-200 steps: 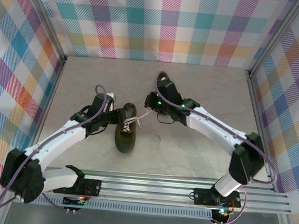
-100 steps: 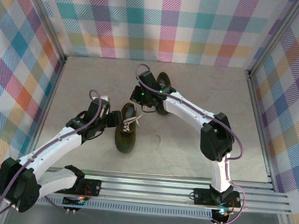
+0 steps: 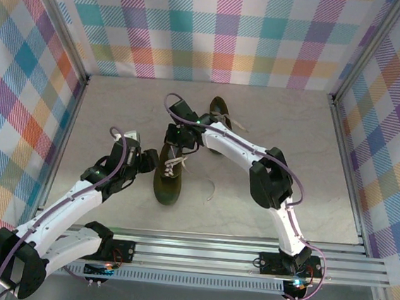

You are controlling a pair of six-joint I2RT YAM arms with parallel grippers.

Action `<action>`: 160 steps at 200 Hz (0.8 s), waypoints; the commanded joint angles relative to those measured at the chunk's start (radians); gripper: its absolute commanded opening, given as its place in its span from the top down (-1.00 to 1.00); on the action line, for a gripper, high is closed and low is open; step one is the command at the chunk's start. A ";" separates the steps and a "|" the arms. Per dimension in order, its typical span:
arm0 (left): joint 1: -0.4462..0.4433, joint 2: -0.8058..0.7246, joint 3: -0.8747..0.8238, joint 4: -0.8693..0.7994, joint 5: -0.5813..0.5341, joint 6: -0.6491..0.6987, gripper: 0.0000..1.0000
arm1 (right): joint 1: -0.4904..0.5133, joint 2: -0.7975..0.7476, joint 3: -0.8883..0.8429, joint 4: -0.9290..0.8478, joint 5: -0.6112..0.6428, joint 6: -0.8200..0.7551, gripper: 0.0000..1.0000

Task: Tie the shoes

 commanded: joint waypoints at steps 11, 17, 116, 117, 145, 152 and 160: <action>0.009 -0.011 -0.011 0.019 -0.007 -0.014 -0.27 | 0.030 0.012 0.061 -0.151 0.044 -0.069 1.00; 0.010 -0.012 -0.011 0.019 -0.005 -0.013 -0.27 | 0.030 0.009 0.061 -0.156 0.048 -0.071 1.00; 0.009 -0.026 -0.019 0.019 -0.001 -0.013 -0.27 | 0.035 -0.032 0.072 -0.181 0.020 -0.079 1.00; 0.009 -0.026 -0.019 0.020 -0.002 -0.013 -0.27 | 0.036 -0.032 0.073 -0.183 0.020 -0.079 1.00; 0.010 -0.026 -0.017 0.018 0.002 -0.012 -0.27 | 0.041 -0.019 0.075 -0.239 0.020 -0.097 1.00; 0.009 -0.027 -0.017 0.017 0.003 -0.012 -0.27 | 0.041 -0.013 0.076 -0.252 0.019 -0.104 1.00; 0.009 -0.027 -0.019 0.017 0.005 -0.012 -0.27 | 0.043 -0.005 0.076 -0.267 0.015 -0.110 1.00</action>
